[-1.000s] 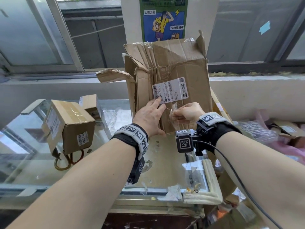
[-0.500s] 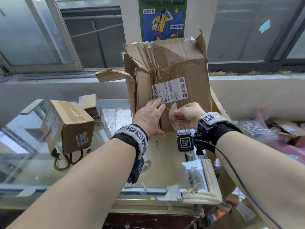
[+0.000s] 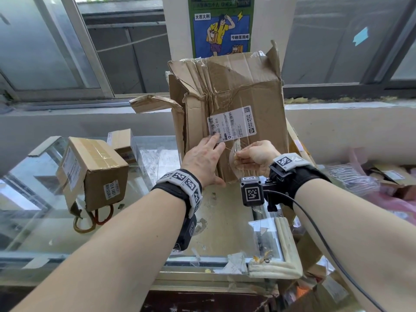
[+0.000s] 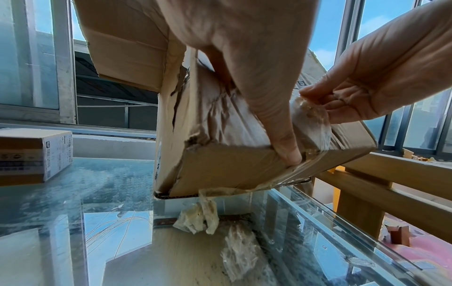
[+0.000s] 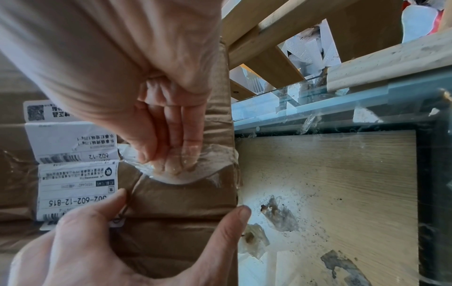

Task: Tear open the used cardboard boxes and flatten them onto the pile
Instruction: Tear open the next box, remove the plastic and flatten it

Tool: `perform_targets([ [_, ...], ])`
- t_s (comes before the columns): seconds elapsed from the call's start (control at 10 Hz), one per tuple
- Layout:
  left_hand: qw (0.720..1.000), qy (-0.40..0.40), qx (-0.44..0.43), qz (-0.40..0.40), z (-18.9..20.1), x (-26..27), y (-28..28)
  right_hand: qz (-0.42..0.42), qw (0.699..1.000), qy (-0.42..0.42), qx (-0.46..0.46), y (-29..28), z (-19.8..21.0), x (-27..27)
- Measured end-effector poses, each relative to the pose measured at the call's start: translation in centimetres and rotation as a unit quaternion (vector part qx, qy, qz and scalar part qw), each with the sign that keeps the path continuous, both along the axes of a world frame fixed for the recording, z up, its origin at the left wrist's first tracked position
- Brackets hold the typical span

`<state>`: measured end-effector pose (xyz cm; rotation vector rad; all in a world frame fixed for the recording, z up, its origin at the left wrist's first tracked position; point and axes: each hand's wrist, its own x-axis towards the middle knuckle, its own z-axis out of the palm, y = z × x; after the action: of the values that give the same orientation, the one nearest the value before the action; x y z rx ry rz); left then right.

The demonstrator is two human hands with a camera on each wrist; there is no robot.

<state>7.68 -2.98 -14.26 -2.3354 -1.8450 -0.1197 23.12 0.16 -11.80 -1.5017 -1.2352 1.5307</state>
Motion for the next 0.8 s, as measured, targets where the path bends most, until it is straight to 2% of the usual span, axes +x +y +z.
perform_targets([
  [0.8, 1.0, 0.003, 0.005, 0.001, -0.41, -0.12, 0.07, 0.001, 1.0, 0.013, 0.004, -0.33, -0.14, -0.12],
])
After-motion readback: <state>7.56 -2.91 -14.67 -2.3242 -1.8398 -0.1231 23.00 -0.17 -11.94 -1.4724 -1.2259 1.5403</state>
